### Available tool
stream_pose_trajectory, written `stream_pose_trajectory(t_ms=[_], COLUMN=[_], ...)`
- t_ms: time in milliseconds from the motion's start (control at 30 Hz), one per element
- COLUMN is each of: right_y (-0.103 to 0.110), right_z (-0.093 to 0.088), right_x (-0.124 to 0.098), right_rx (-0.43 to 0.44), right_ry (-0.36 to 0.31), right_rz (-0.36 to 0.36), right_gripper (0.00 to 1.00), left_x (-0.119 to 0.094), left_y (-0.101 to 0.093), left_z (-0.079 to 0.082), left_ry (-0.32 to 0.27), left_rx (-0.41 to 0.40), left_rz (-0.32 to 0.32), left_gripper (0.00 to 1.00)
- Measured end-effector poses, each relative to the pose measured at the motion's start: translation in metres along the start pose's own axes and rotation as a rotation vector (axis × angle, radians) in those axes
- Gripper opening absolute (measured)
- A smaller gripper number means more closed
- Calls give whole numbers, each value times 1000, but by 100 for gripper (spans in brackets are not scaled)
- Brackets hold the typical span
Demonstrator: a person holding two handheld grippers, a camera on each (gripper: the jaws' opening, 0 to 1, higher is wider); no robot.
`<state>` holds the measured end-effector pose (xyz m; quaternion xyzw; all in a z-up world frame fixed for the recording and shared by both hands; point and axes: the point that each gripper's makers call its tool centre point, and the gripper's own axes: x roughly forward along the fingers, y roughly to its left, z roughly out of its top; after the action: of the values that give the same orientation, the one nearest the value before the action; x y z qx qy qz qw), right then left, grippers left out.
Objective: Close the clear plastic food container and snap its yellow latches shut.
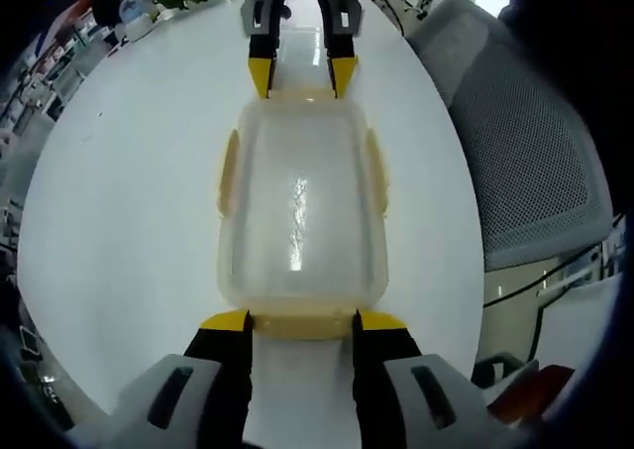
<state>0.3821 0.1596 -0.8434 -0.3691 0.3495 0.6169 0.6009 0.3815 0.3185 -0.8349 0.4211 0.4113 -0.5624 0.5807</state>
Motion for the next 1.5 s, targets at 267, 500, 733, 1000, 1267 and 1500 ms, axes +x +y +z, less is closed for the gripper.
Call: stream_pose_trajectory(t_ms=[267,500,733,1000,1267,1500], right_y=[7,7,7,9,8,4], right_z=[7,10,15,21,24,25], right_x=[-15,-28,-38,-44,-56,-69], right_rx=[21,33,35,32,45,53], right_ry=[-6,-11,-16,-22,-25,-33], right_rz=[17,20,19,19,23,18], right_gripper=[38,38,38,38,38,38], left_x=[-11,-22,-31,-40,-51,-59], left_y=[-4,-3,-3,-6,-3,3], left_z=[6,13,17,18,24,32], left_ry=[16,4,5,24,17,14], left_rx=[16,20,22,23,25,32], left_rz=[-13,-12,-10,-19,-10,-3], left_gripper=[38,38,38,39,38,38])
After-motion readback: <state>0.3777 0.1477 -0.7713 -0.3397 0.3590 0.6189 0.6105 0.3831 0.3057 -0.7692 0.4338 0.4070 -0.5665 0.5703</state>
